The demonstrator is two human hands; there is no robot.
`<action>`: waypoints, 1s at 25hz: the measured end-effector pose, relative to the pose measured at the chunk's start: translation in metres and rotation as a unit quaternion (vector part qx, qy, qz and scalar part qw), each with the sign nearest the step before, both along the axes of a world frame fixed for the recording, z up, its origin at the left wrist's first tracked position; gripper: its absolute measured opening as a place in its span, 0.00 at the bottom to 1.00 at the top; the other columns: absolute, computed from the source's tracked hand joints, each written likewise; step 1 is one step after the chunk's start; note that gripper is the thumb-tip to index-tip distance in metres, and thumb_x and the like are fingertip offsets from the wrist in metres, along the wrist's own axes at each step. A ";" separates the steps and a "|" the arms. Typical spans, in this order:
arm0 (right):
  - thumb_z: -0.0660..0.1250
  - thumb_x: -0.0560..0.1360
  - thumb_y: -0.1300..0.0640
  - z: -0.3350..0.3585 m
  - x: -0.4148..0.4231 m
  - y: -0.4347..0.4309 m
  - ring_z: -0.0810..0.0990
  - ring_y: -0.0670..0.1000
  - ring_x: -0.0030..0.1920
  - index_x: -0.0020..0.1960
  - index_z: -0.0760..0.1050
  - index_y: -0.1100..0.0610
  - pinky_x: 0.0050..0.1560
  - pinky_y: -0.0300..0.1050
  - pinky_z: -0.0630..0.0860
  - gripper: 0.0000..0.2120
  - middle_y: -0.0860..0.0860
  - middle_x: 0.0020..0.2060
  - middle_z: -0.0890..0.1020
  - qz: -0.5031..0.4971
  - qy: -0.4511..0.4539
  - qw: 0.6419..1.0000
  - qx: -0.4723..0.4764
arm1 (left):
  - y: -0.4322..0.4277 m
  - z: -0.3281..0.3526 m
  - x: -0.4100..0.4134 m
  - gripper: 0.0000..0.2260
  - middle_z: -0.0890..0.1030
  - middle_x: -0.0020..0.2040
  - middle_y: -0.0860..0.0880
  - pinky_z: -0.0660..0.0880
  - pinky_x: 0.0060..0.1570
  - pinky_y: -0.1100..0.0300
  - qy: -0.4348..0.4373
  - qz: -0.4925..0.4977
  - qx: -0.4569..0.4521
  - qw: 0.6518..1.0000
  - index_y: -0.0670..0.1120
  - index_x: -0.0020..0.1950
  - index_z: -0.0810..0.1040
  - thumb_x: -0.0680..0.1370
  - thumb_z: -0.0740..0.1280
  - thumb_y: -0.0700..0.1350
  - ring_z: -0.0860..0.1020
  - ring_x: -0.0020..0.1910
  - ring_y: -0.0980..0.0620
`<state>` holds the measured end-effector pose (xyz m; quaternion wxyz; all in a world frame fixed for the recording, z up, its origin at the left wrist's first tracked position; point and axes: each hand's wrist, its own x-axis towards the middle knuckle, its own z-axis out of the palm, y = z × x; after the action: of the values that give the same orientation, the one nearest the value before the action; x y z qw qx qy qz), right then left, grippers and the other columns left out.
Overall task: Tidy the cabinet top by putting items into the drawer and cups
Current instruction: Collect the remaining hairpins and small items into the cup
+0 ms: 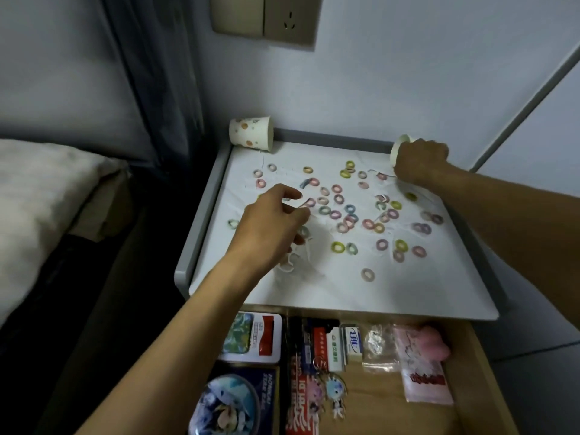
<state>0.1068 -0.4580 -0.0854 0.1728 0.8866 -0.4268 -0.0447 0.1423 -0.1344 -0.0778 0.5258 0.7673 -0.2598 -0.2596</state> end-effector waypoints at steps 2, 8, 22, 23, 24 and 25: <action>0.61 0.78 0.58 -0.004 -0.001 -0.004 0.78 0.60 0.54 0.62 0.71 0.63 0.52 0.49 0.69 0.15 0.59 0.53 0.78 -0.002 -0.006 1.000 -0.011 | 0.000 -0.002 0.003 0.14 0.83 0.53 0.51 0.80 0.34 0.59 -0.003 0.007 0.004 1.000 0.50 0.66 0.73 0.80 0.64 0.46 0.83 0.37 0.54; 0.62 0.77 0.58 0.031 -0.031 0.035 0.79 0.59 0.48 0.56 0.77 0.62 0.43 0.46 0.69 0.12 0.59 0.50 0.80 0.078 -0.050 0.996 -0.018 | -0.002 0.003 -0.004 0.16 0.83 0.53 0.52 0.81 0.41 0.54 -0.023 -0.003 -0.015 1.000 0.50 0.67 0.73 0.79 0.67 0.45 0.83 0.41 0.54; 0.57 0.74 0.76 0.019 -0.146 0.139 0.83 0.50 0.35 0.57 0.78 0.50 0.36 0.41 0.79 0.25 0.49 0.39 0.84 0.194 -0.444 0.771 0.414 | -0.002 -0.001 -0.061 0.42 0.74 0.66 0.54 0.76 0.54 0.57 -0.225 -0.044 -0.037 0.973 0.58 0.75 0.58 0.68 0.78 0.49 0.75 0.59 0.52; 0.59 0.76 0.74 0.010 -0.147 0.120 0.82 0.49 0.36 0.56 0.78 0.50 0.38 0.44 0.81 0.22 0.49 0.41 0.84 0.151 -0.440 0.812 0.353 | -0.002 -0.003 -0.059 0.42 0.75 0.65 0.54 0.76 0.55 0.55 -0.216 -0.038 -0.031 0.975 0.58 0.75 0.57 0.68 0.79 0.49 0.76 0.59 0.51; 0.61 0.77 0.70 -0.002 -0.150 0.100 0.82 0.49 0.39 0.56 0.77 0.49 0.42 0.47 0.82 0.18 0.50 0.43 0.84 0.112 -0.404 0.863 0.280 | -0.003 -0.004 -0.057 0.43 0.75 0.65 0.54 0.77 0.56 0.54 -0.210 -0.035 -0.026 0.977 0.59 0.75 0.57 0.68 0.79 0.48 0.76 0.59 0.51; 0.64 0.78 0.66 -0.014 -0.153 0.086 0.81 0.49 0.42 0.55 0.78 0.50 0.45 0.48 0.81 0.13 0.52 0.46 0.84 0.082 -0.358 0.904 0.221 | -0.004 -0.006 -0.057 0.43 0.75 0.65 0.54 0.76 0.55 0.55 -0.209 -0.037 -0.023 0.977 0.59 0.75 0.57 0.68 0.79 0.48 0.76 0.59 0.51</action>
<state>-0.0462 -0.3716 -0.0994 -0.1887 0.8902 -0.3649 0.1971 0.0858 -0.1379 -0.0840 0.4671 0.7824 -0.3979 -0.1068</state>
